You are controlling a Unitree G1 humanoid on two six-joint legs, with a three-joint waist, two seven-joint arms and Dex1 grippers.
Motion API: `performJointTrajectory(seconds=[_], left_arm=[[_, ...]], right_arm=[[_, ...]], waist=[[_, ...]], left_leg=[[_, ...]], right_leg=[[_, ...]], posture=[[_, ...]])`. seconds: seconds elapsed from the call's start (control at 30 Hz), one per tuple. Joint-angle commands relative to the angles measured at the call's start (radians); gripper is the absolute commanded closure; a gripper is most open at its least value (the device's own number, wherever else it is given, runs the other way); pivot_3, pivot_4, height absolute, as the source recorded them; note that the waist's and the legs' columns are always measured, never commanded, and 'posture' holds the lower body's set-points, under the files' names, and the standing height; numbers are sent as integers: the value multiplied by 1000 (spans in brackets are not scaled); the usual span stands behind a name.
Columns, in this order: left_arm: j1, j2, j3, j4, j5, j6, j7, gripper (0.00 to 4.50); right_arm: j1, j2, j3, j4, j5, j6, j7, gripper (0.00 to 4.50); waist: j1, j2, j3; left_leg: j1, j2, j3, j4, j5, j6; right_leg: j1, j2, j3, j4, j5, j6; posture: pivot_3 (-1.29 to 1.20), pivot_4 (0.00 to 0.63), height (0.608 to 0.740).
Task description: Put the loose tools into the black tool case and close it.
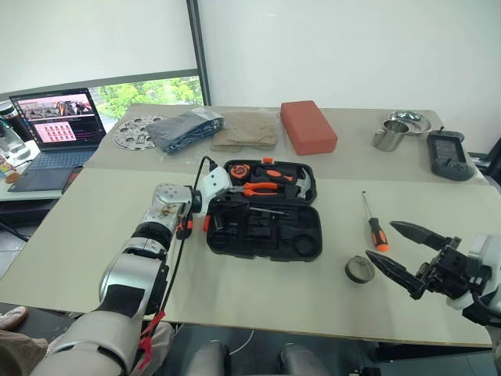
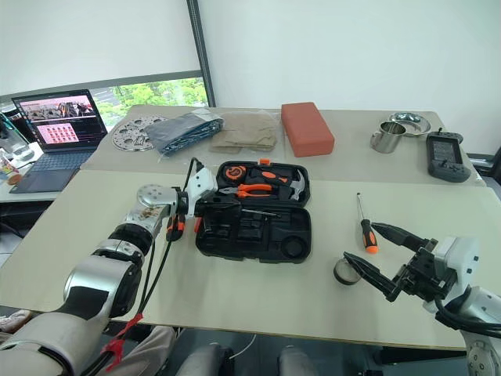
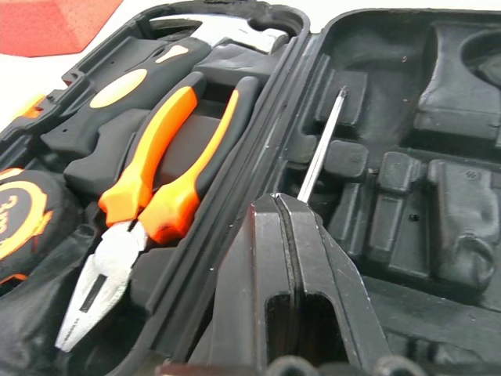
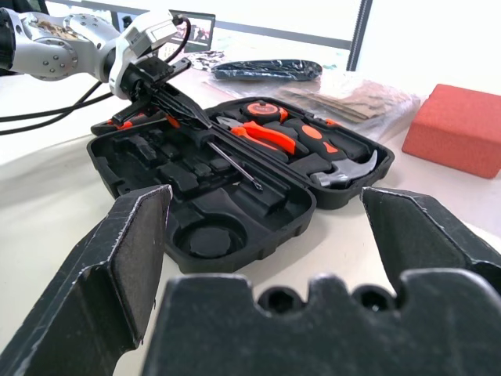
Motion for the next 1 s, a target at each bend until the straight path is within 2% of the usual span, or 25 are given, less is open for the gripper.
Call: performJointTrajectory(seconds=[0.03,0.43,0.77,1.0], left_arm=[[42,-25,-16,18,9,48,-18,4486],[46,-64,-6,8,4,66,29,4486],[45,-44,-52,28,62,43,66,4486],[29,-39,-9,-17,0,28,22,4486]], right_arm=[[-11,-9,-12,-10,10,-9,4,0],[-9,-10,-17,-26,13,-1,-6,0],[-5,-12,-20,-26,14,-1,-7,0],[7,-35,-13,-15,-28,45,-50,0]], waist=[[1,0,0],[0,-1,0],[0,-1,0],[0,-1,0]], left_leg=[[0,0,0,0,0,0],[-2,0,-1,0,0,0],[-1,0,-1,0,0,0],[-1,0,-1,0,0,0]], right_leg=[[0,0,0,0,0,0],[-1,0,0,-1,0,0],[-1,0,0,-2,0,0],[0,0,0,-2,0,0]], posture=[[0,150,740],[0,150,740],[0,150,740],[0,150,740]])
